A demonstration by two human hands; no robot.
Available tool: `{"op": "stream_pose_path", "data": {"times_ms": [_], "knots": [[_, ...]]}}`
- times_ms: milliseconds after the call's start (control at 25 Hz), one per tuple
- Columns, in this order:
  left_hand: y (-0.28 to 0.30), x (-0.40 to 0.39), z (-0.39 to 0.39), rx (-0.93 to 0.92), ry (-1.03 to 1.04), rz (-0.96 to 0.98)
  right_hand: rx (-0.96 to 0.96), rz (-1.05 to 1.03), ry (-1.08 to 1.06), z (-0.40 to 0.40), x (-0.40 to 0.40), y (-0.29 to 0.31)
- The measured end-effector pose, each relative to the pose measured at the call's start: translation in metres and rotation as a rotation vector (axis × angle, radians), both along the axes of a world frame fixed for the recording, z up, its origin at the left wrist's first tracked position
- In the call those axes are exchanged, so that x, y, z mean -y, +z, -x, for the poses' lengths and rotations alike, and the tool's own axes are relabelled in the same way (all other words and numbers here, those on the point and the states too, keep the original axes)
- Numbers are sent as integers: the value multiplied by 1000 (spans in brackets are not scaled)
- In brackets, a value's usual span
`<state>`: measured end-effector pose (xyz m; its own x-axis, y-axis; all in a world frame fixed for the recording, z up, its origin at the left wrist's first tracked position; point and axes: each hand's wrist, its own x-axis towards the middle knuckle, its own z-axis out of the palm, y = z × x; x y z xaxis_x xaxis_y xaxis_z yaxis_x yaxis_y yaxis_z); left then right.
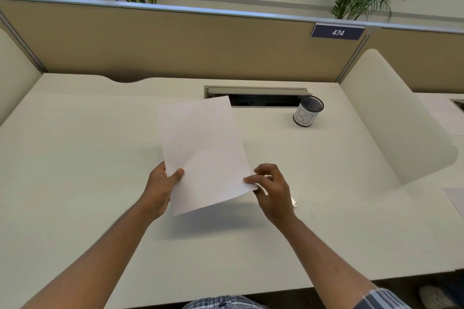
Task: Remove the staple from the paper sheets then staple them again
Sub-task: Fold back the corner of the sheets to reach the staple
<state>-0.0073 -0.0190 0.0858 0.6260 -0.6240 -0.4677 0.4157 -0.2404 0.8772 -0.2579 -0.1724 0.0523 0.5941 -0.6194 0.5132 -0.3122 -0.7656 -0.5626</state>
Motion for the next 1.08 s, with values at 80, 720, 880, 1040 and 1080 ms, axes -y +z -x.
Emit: {"op": "stream_pose_path", "data": {"times_ms": [80, 720, 880, 1040, 1080], "knots": [[1, -2, -3, -20, -18, -49, 57, -7, -6, -5, -1, 7], [95, 13, -33, 521, 180, 141, 269, -767, -7, -40, -8, 87], [112, 25, 10, 992, -197, 177, 299, -860, 22, -42, -12, 93], [110, 37, 37, 1351, -355, -32, 333, -918, 49, -42, -19, 108], [113, 38, 42, 1344, -367, -45, 343, -929, 59, -42, -20, 112]]}}
